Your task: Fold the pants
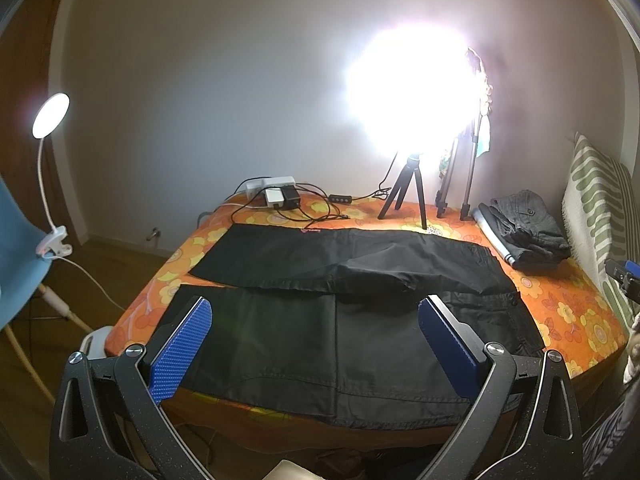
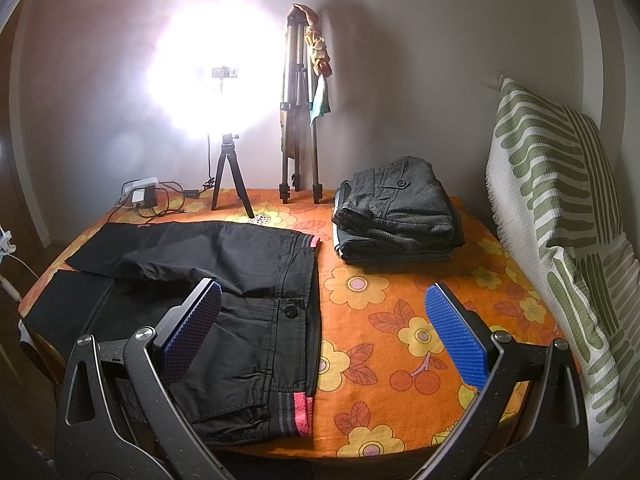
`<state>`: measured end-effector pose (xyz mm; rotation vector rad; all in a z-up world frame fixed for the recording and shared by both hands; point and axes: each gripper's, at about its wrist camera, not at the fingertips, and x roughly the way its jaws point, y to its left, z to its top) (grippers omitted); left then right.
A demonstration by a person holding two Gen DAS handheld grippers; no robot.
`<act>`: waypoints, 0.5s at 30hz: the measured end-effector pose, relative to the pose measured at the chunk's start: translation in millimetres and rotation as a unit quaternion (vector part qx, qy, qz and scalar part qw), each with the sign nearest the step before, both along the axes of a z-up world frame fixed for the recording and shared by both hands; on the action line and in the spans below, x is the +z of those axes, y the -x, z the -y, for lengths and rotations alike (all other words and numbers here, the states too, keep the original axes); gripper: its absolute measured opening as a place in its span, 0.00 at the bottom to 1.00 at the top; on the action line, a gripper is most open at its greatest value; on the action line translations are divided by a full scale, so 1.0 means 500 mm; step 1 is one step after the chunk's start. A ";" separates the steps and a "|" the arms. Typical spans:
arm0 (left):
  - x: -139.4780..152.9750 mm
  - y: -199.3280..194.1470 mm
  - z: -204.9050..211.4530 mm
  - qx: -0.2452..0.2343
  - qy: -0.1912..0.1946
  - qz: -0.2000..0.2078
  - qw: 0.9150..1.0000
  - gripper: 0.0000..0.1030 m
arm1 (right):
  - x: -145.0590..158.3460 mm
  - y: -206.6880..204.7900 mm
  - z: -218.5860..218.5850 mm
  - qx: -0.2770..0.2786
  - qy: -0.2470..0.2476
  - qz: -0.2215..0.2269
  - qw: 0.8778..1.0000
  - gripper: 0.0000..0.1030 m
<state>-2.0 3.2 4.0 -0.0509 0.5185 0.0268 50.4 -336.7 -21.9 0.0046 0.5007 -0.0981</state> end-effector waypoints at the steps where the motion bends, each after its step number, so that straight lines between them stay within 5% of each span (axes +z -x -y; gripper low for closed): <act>1: 0.000 0.000 0.000 0.000 0.000 0.000 1.000 1.00 | 0.000 0.000 0.000 0.000 0.000 0.000 1.000 1.00; 15: -0.016 0.002 -0.022 0.006 -0.003 -0.009 1.000 1.00 | -0.007 0.008 -0.007 0.010 -0.001 -0.004 1.000 1.00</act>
